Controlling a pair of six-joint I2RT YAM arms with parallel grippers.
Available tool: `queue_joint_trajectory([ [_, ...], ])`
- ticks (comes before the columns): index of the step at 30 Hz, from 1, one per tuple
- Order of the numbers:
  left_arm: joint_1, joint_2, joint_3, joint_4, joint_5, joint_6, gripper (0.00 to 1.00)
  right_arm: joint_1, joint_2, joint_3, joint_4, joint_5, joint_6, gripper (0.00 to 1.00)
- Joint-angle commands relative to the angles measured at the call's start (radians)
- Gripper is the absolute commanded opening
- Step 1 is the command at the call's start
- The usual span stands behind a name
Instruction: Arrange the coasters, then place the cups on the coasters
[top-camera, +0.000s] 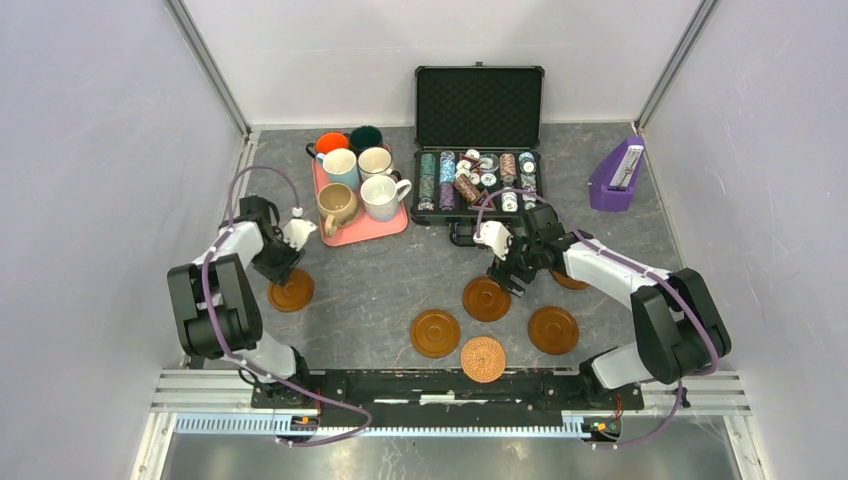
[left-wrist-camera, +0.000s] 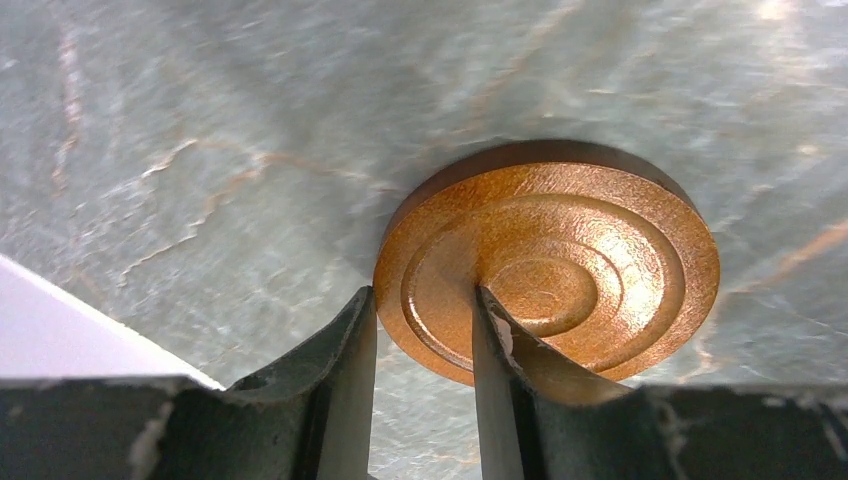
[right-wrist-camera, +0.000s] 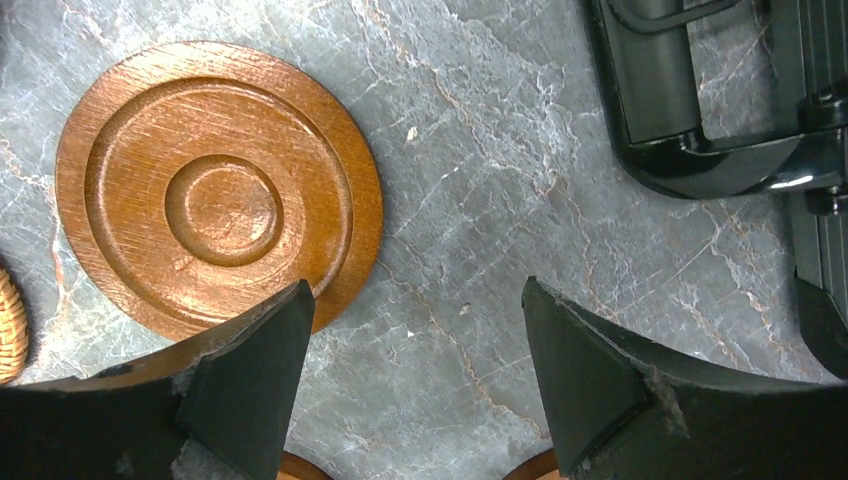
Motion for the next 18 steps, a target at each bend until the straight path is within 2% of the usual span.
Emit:
queue_joint_trajectory([
  [1, 0.089, 0.095, 0.103, 0.051, -0.040, 0.075, 0.35, 0.017, 0.014, 0.054, 0.027, -0.015, 0.004, 0.83],
  [4, 0.107, 0.118, 0.148, 0.033, -0.011, 0.059, 0.36, 0.022, 0.017, 0.061, 0.031, -0.012, 0.007, 0.83],
  [6, 0.106, 0.096, 0.174, 0.002, 0.032, 0.046, 0.41, 0.024, 0.018, 0.070, 0.030, -0.011, 0.008, 0.83],
  [11, 0.097, -0.017, 0.294, -0.170, 0.202, 0.008, 0.67, 0.024, 0.005, 0.093, 0.003, -0.015, 0.016, 0.85],
  [15, 0.013, -0.117, 0.298, -0.234, 0.281, 0.008, 0.76, 0.013, -0.005, 0.107, -0.008, -0.013, 0.031, 0.86],
  [18, -0.129, -0.181, 0.237, -0.233, 0.299, -0.034, 0.79, 0.001, 0.000, 0.121, -0.016, -0.019, 0.041, 0.86],
])
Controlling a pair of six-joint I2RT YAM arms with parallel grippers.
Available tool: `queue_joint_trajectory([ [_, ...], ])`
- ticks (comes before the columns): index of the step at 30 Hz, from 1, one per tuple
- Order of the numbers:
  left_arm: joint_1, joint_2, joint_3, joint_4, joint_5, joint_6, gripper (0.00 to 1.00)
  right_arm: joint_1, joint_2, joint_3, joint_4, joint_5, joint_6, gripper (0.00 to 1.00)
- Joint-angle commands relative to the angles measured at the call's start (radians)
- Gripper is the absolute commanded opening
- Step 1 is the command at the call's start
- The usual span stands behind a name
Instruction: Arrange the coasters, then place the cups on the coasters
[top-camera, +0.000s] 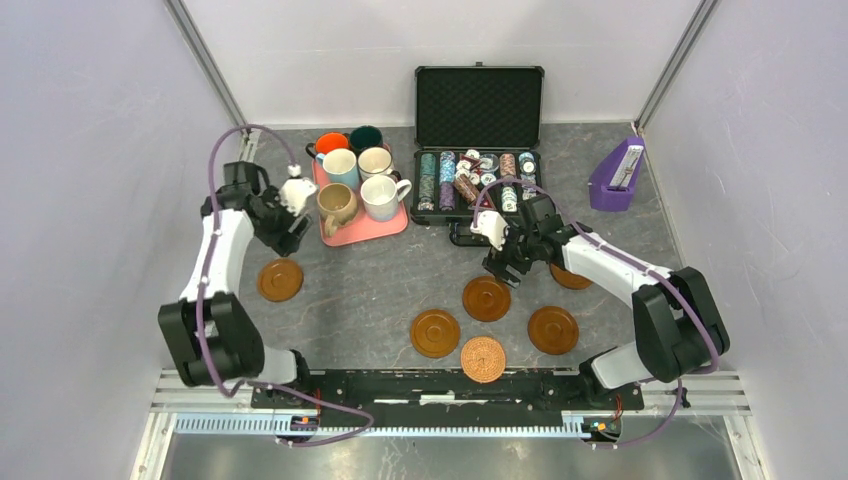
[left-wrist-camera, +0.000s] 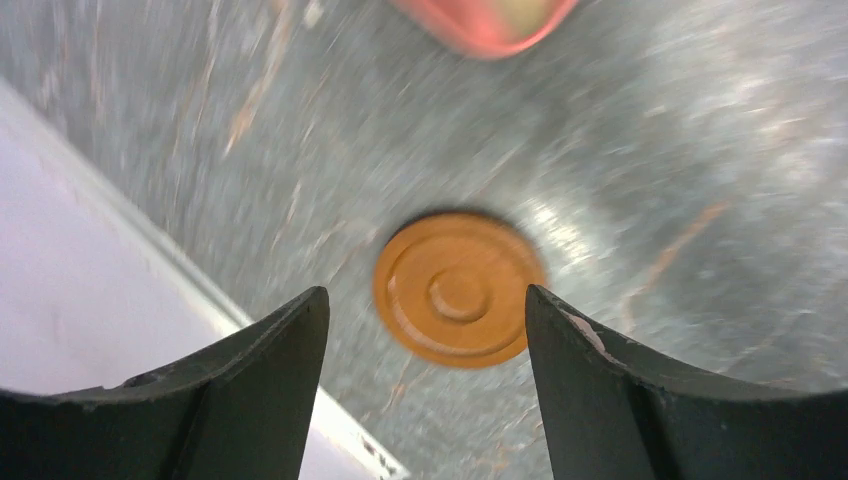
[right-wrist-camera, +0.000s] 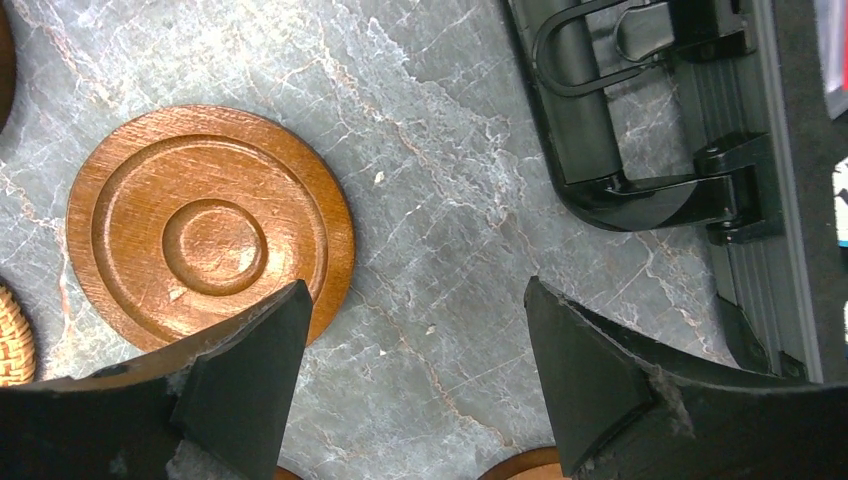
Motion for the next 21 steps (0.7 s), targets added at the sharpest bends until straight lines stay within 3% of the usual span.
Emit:
queue_joint_trajectory([
  [1, -0.220, -0.106, -0.059, -0.063, 0.113, -0.065, 0.80, -0.020, -0.012, 0.052, -0.010, -0.020, 0.030, 0.86],
  [10, -0.800, -0.080, -0.244, 0.231, 0.026, -0.327, 0.85, -0.150, -0.004, 0.053, -0.035, -0.041, 0.054, 0.86],
  [14, -0.946, -0.003, -0.255, 0.354, -0.023, -0.385, 0.86, -0.194, -0.011, 0.045, -0.043, -0.041, 0.059, 0.85],
  [21, -1.108, 0.134, -0.194, 0.430, 0.018, -0.418, 0.92, -0.210, -0.029, 0.024, -0.054, -0.027, 0.049, 0.85],
])
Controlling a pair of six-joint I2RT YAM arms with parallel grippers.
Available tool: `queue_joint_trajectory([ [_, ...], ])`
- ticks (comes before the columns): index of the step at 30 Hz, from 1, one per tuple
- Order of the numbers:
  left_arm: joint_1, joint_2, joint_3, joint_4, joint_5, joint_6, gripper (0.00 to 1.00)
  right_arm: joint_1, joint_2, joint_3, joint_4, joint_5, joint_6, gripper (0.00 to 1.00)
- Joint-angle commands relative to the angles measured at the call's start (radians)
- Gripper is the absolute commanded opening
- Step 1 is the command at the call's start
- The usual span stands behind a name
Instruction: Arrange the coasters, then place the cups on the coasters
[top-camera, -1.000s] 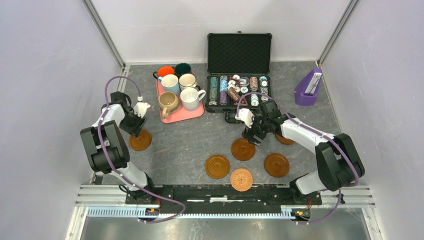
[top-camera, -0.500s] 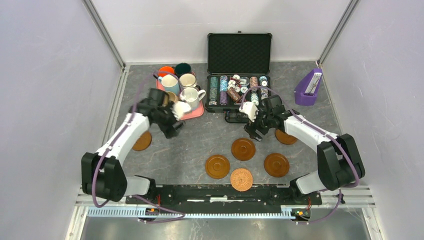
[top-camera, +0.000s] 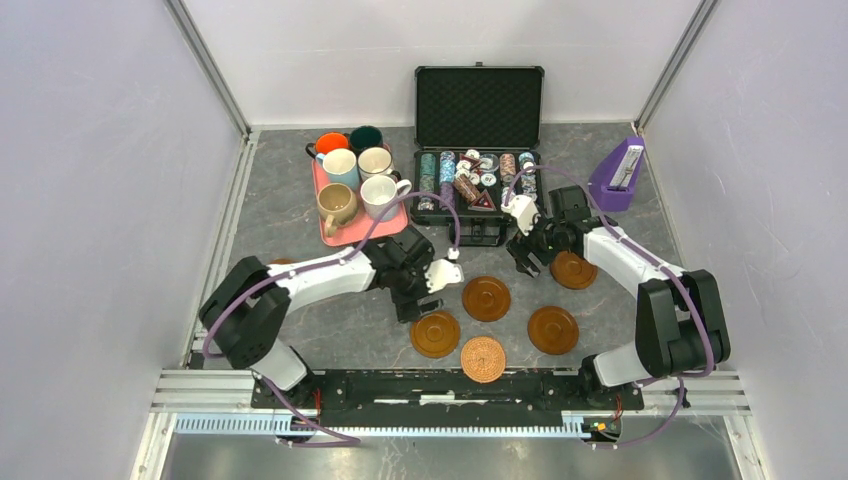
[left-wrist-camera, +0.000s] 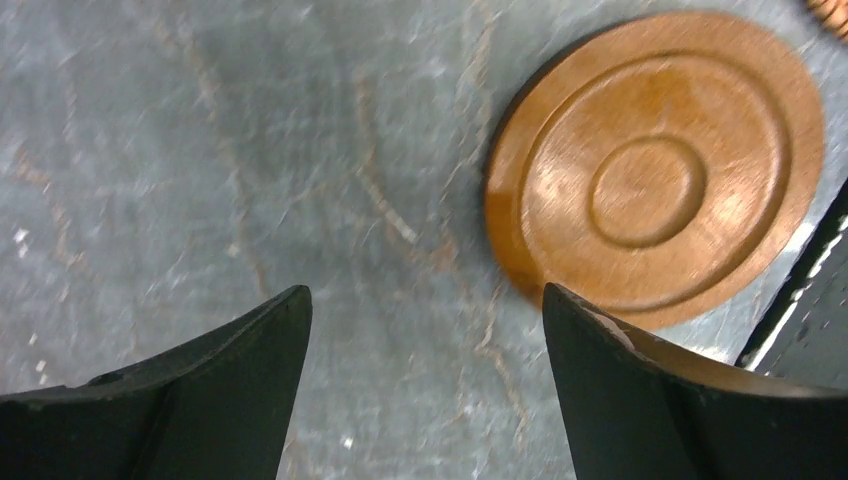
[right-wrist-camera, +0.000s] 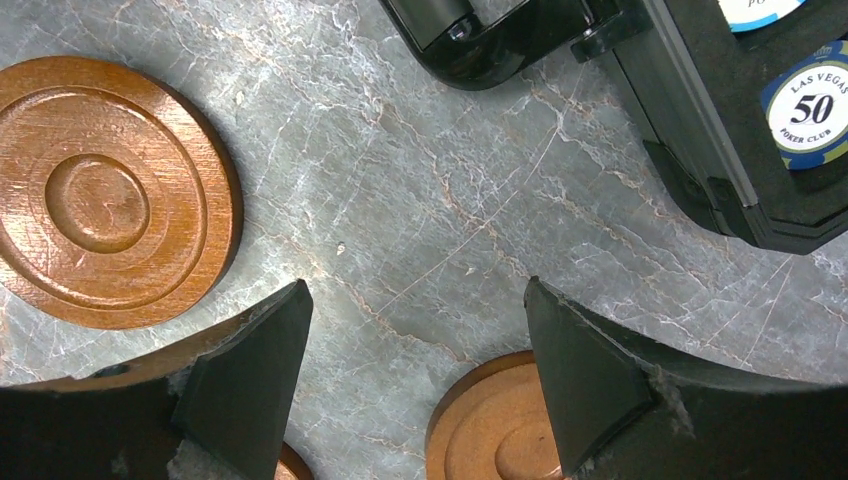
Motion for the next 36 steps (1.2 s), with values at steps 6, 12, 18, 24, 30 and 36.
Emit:
queue_joint_trajectory([
  [6, -0.119, 0.094, 0.070, 0.123, 0.085, -0.070, 0.96, -0.009, -0.043, -0.007, -0.018, -0.003, -0.012, 0.85],
  [12, -0.132, 0.180, 0.106, 0.108, 0.002, -0.102, 0.85, -0.010, -0.056, -0.027, -0.006, -0.003, -0.009, 0.85],
  [18, -0.058, 0.157, 0.097, 0.019, -0.069, -0.048, 0.64, -0.009, -0.063, -0.052, 0.030, -0.012, 0.010, 0.85],
  [24, 0.169, 0.064, 0.025, -0.056, -0.095, 0.082, 0.56, -0.006, -0.060, -0.062, 0.057, -0.025, 0.025, 0.85],
  [30, 0.388, 0.015, -0.004, -0.102, -0.107, 0.209, 0.56, 0.040, -0.059, -0.080, 0.089, -0.021, 0.040, 0.84],
  [36, 0.463, -0.043, -0.073, -0.109, -0.117, 0.245, 0.56, 0.108, -0.053, -0.092, 0.105, 0.008, 0.022, 0.84],
])
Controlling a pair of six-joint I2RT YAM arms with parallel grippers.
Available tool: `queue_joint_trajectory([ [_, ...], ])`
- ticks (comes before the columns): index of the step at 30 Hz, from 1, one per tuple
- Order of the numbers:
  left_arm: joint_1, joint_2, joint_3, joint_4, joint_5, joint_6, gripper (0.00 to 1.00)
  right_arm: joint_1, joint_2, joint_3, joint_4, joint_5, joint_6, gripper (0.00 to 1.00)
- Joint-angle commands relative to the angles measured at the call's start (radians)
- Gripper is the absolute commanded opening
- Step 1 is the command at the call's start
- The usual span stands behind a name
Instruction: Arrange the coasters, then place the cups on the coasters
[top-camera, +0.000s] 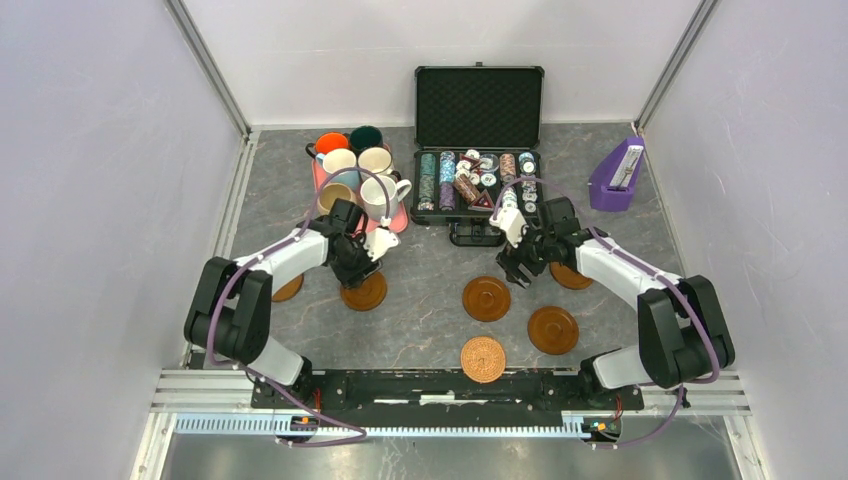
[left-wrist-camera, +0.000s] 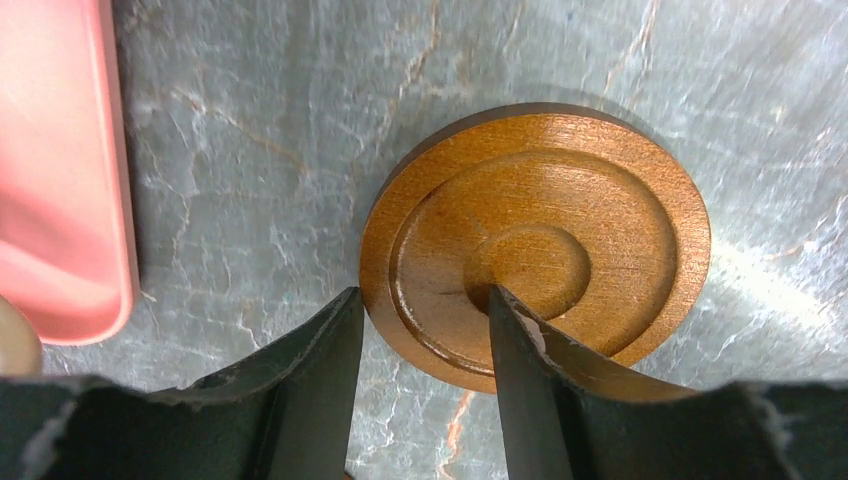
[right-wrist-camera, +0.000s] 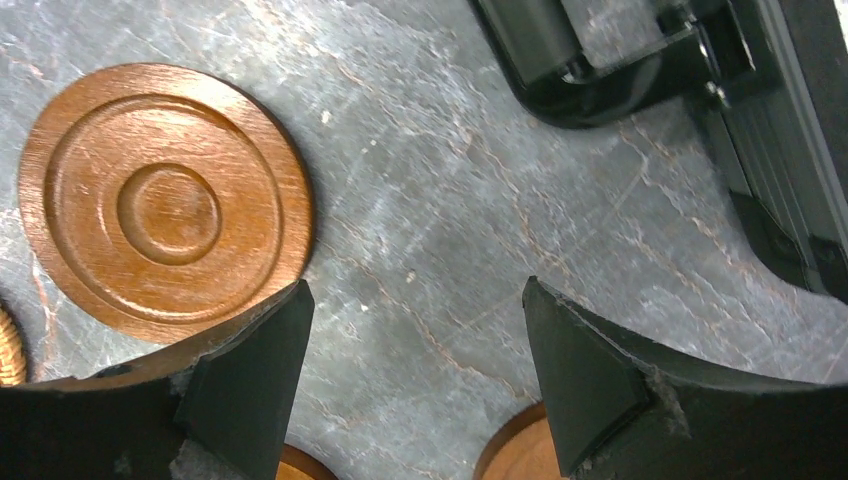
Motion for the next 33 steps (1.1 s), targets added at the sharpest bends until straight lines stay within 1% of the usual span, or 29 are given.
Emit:
queue_joint_trajectory([
  [1, 0.037, -0.059, -0.056, -0.042, -0.024, 0.094, 0.56, 0.043, -0.012, -0.014, 0.043, 0.014, -0.006, 0.84],
  [6, 0.067, -0.078, -0.079, -0.025, -0.037, 0.093, 0.57, 0.087, 0.000, -0.021, 0.049, 0.033, -0.018, 0.84],
  [13, 0.131, -0.036, -0.033, -0.005, -0.038, 0.086, 0.57, 0.134, 0.045, -0.007, 0.060, 0.068, -0.030, 0.84],
  [18, 0.150, -0.030, -0.012, -0.006, -0.045, 0.103, 0.58, 0.149, 0.068, 0.007, 0.059, 0.081, -0.041, 0.85],
  [19, 0.151, -0.028, -0.003, -0.009, -0.044, 0.097, 0.60, 0.152, 0.071, 0.008, 0.059, 0.082, -0.041, 0.85],
  [21, 0.152, -0.034, 0.015, -0.020, -0.031, 0.084, 0.67, 0.162, 0.080, 0.010, 0.059, 0.083, -0.041, 0.85],
  [23, 0.152, -0.046, 0.035, -0.037, -0.012, 0.071, 0.77, 0.170, 0.083, 0.010, 0.063, 0.084, -0.037, 0.85],
  [25, 0.152, -0.064, 0.056, -0.054, 0.008, 0.058, 0.84, 0.178, 0.087, 0.015, 0.062, 0.079, -0.036, 0.85],
  [28, 0.152, -0.095, 0.067, -0.066, 0.017, 0.039, 0.91, 0.185, 0.082, 0.023, 0.050, 0.042, -0.038, 0.85],
  [33, 0.152, -0.141, 0.092, -0.082, 0.033, -0.022, 0.94, 0.204, 0.083, 0.021, 0.038, 0.032, -0.050, 0.85],
])
